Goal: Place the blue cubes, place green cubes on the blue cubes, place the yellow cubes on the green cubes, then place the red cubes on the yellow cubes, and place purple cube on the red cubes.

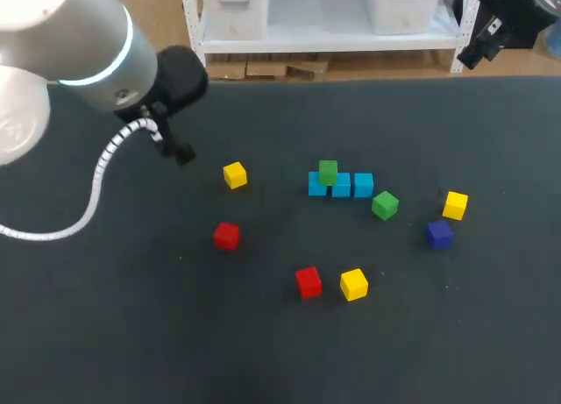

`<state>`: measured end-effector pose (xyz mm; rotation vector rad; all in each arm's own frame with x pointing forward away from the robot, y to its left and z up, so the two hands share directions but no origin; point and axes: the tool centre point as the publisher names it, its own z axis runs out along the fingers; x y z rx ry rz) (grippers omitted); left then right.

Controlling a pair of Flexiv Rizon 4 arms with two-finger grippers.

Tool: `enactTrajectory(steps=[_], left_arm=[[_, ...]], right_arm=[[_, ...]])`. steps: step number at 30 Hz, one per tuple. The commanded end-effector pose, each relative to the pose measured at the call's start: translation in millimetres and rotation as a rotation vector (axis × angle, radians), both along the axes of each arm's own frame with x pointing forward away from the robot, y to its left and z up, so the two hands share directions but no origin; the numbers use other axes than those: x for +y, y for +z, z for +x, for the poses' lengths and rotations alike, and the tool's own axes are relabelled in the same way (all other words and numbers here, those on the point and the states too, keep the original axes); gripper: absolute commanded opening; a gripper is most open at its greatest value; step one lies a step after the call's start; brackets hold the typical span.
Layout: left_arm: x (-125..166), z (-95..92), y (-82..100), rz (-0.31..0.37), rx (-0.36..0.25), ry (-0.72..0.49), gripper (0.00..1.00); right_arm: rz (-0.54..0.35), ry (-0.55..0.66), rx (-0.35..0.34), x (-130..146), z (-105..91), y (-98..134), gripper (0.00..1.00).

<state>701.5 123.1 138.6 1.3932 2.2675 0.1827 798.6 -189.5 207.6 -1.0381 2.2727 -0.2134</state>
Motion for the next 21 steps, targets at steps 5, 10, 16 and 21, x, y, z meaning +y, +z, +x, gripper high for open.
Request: enactTrajectory(steps=[5,10,16,21], left_arm=[[24,25.2,3.4,-0.043,0.001,0.067,1.00],[33,36.0,3.4,-0.062,0.008,0.091,1.00],[29,38.7,6.0,-0.017,0.066,0.034,1.00],[29,38.7,6.0,-0.017,0.066,0.034,1.00]], right_arm=[[-0.001,-0.004,-0.008,0,-1.9,-1,1.00],[-0.001,-0.004,-0.008,0,-1.9,-1,1.00],[-0.001,-0.004,-0.008,0,-1.9,-1,1.00],[-0.001,-0.004,-0.008,0,-1.9,-1,1.00]])
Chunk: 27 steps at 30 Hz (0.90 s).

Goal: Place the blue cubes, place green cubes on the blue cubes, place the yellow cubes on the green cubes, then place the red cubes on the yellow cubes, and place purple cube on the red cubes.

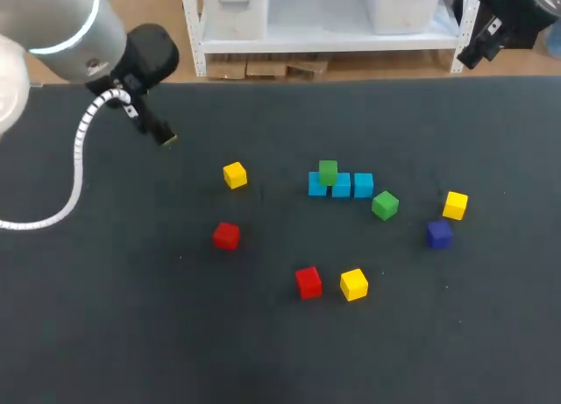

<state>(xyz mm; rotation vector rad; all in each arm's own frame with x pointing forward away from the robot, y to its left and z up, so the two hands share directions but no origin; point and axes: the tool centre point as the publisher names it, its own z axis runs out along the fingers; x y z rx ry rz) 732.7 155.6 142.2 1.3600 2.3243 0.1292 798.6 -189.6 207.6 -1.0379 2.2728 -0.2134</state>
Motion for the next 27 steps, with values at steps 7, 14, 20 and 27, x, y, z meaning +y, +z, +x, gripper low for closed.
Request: enactTrajectory(steps=[7,14,20,27], left_arm=[[-7,6.8,2.9,-0.004,-0.038,-0.007,1.00],[-2,1.6,15.7,-0.219,-0.340,0.115,1.00],[9,4.0,17.3,-0.363,-0.451,0.202,1.00],[12,14.0,29.1,-0.419,-0.507,0.224,1.00]], right_arm=[[-0.001,-0.004,-0.008,0,-1.9,-1,1.00],[-0.001,-0.004,-0.008,0,-1.9,-1,1.00],[-0.001,-0.004,-0.008,0,-1.9,-1,1.00],[-0.001,-0.004,-0.008,0,-1.9,-1,1.00]])
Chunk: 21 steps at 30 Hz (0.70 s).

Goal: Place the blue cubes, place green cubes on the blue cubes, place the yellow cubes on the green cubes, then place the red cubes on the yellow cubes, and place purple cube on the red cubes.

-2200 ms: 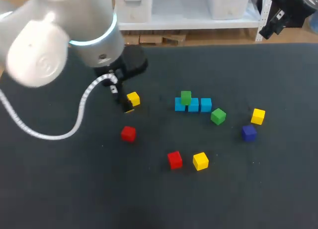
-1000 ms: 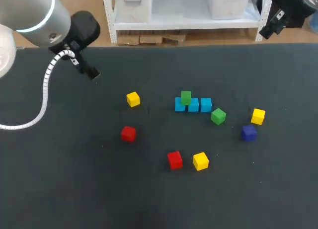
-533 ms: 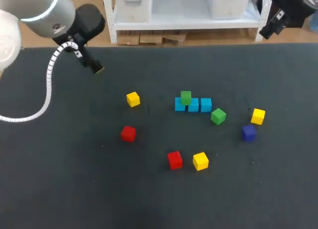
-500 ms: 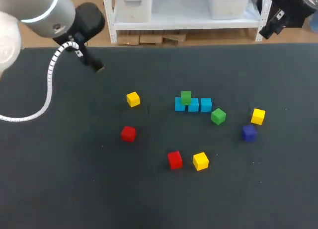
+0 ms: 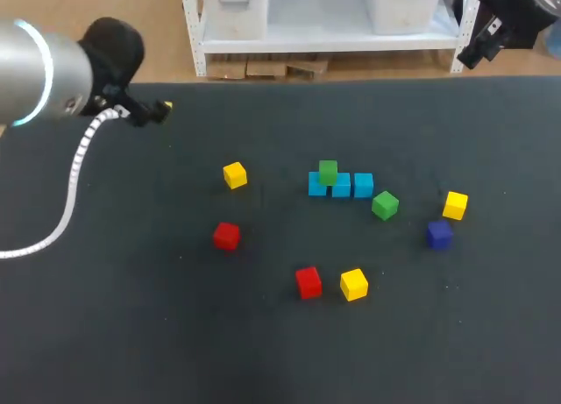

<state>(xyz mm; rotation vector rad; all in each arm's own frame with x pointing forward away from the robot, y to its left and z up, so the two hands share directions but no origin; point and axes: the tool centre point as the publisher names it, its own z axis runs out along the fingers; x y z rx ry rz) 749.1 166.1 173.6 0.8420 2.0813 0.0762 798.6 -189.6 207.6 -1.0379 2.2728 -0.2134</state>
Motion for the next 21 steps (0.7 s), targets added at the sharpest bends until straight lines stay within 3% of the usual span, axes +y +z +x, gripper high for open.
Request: enactTrajectory(steps=[1,21], left_arm=[[-0.8,-2.0,-0.5,-0.093,-0.169,-0.012,1.00],[-0.8,-2.0,-0.5,-0.093,-0.169,-0.012,1.00]], right_arm=[[-0.001,-0.004,-0.008,0.2,-1.9,-1.1,1.00],[-0.001,-0.004,-0.008,0.2,-1.9,-1.1,1.00]])
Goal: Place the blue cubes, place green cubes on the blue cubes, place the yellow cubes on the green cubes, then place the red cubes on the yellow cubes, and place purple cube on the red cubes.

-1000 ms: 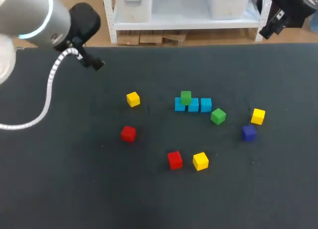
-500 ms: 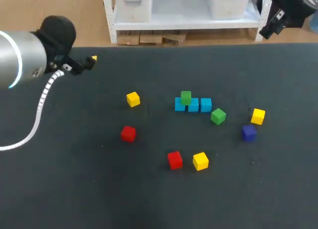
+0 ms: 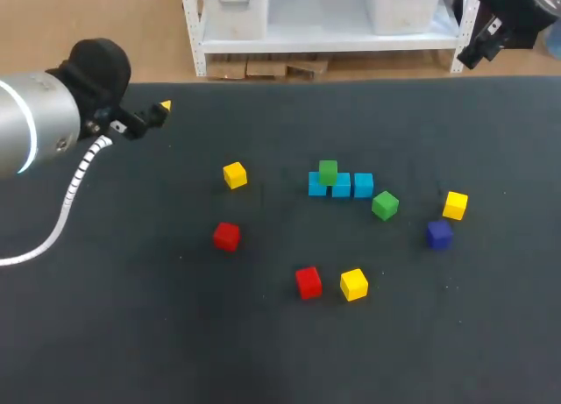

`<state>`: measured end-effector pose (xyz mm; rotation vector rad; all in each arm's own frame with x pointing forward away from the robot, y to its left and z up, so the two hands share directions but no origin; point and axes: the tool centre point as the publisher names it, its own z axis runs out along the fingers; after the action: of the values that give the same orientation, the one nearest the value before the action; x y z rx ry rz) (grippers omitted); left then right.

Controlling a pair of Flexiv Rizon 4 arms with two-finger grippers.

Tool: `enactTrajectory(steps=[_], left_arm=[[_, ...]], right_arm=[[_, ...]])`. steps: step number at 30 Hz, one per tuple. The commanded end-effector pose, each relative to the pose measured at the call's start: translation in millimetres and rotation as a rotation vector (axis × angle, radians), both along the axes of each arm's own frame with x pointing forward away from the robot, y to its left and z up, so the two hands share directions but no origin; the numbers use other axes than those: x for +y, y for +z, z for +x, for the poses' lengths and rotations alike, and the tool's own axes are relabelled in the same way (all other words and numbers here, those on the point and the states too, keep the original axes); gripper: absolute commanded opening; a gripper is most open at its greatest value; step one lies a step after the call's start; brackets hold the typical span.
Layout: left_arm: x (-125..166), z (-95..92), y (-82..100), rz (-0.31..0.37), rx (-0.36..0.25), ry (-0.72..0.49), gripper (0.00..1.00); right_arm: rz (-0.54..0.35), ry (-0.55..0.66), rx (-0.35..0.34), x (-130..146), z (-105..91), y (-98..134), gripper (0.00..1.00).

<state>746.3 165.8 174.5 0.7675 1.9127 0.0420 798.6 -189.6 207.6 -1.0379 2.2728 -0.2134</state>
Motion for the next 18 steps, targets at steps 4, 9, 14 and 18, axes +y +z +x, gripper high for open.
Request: enactTrajectory(steps=[4,9,14,18], left_arm=[[-1,0.8,-1.4,-0.002,-0.006,0.000,1.00],[-1,0.8,-1.4,-0.002,-0.006,0.000,1.00],[-1,0.8,-1.4,-0.002,-0.006,0.000,1.00],[-1,0.8,-1.4,-0.002,-0.006,0.000,1.00]], right_arm=[[-0.001,-0.004,-0.008,0,-1.9,-1,1.00],[-0.001,-0.004,-0.008,0,-1.9,-1,1.00],[-0.016,0.024,0.029,5,-3.6,-5,1.00],[-0.022,0.060,0.089,16,-10.8,-9,1.00]])
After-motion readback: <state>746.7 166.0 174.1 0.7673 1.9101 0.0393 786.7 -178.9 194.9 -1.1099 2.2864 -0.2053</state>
